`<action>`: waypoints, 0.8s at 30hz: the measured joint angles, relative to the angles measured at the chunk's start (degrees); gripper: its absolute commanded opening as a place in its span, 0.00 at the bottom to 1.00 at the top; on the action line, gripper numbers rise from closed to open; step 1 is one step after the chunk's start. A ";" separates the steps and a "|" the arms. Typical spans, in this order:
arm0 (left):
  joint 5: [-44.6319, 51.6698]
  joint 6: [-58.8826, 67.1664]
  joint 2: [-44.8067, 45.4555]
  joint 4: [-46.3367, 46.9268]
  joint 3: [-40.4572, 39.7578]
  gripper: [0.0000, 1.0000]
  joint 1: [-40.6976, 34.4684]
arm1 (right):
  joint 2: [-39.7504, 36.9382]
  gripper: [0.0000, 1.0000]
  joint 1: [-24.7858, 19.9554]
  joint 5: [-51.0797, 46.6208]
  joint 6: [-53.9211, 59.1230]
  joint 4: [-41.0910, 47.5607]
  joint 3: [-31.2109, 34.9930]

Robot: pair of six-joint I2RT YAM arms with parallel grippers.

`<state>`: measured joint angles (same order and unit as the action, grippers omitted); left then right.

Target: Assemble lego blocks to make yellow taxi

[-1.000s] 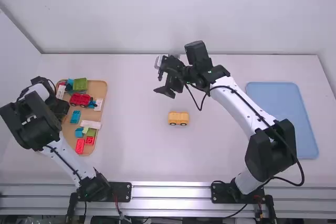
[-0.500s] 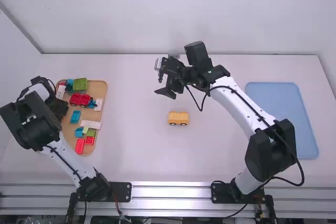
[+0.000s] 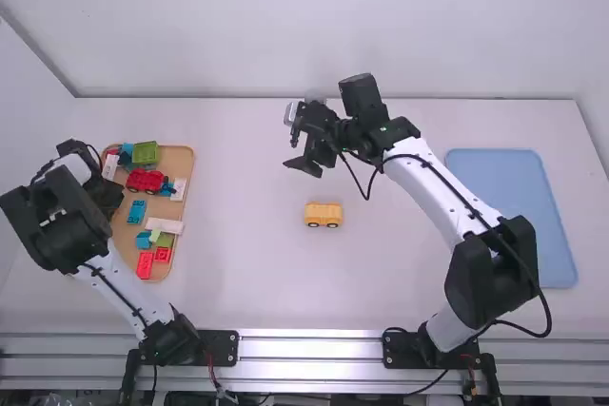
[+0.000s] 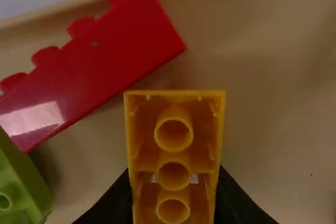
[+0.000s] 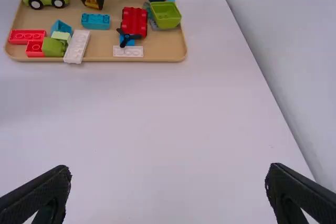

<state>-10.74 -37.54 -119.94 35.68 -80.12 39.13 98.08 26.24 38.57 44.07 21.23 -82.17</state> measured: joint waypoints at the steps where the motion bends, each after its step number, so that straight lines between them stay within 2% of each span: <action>1: 0.24 0.57 0.00 -0.44 0.04 0.27 0.00 | -0.02 0.99 -0.20 0.00 0.00 0.02 0.00; 7: 3.37 2.78 0.37 -1.20 0.15 0.24 0.15 | -0.02 0.99 -0.39 -0.02 -0.07 0.02 0.00; 10: 7.63 4.61 5.57 -4.68 5.20 0.22 -0.04 | 0.00 0.99 -1.42 0.04 -0.90 0.02 0.00; 14: 10.97 5.81 17.94 -11.43 13.88 0.25 -0.04 | -0.02 0.99 -3.54 0.04 -2.62 -0.07 0.00; 15: 13.77 7.21 25.40 -16.17 18.67 0.27 -0.02 | 0.00 0.99 -4.35 0.13 -3.48 -0.92 0.04; 16: 17.49 9.44 31.82 -20.76 22.77 0.14 -0.07 | 0.00 0.99 -4.87 0.68 -4.07 -2.49 0.31; 17: 18.40 9.97 33.24 -21.86 23.67 0.13 -0.13 | -0.02 0.99 -5.05 0.98 -4.22 -3.30 0.50; 20: 27.30 15.34 45.00 -28.02 30.58 0.02 -0.83 | -0.02 0.99 -5.81 3.15 -5.86 -8.39 2.67; 21: 33.11 18.62 51.01 -30.23 34.18 0.02 -2.08 | -0.02 0.98 -6.05 4.57 -6.91 -11.93 4.66; 24: 42.64 23.89 59.08 -32.74 39.80 0.02 -6.45 | -0.04 0.99 -6.43 8.26 -10.49 -20.44 9.92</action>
<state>31.90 -13.65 -60.86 2.94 -40.32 32.69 98.04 19.81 46.83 33.58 0.80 -72.25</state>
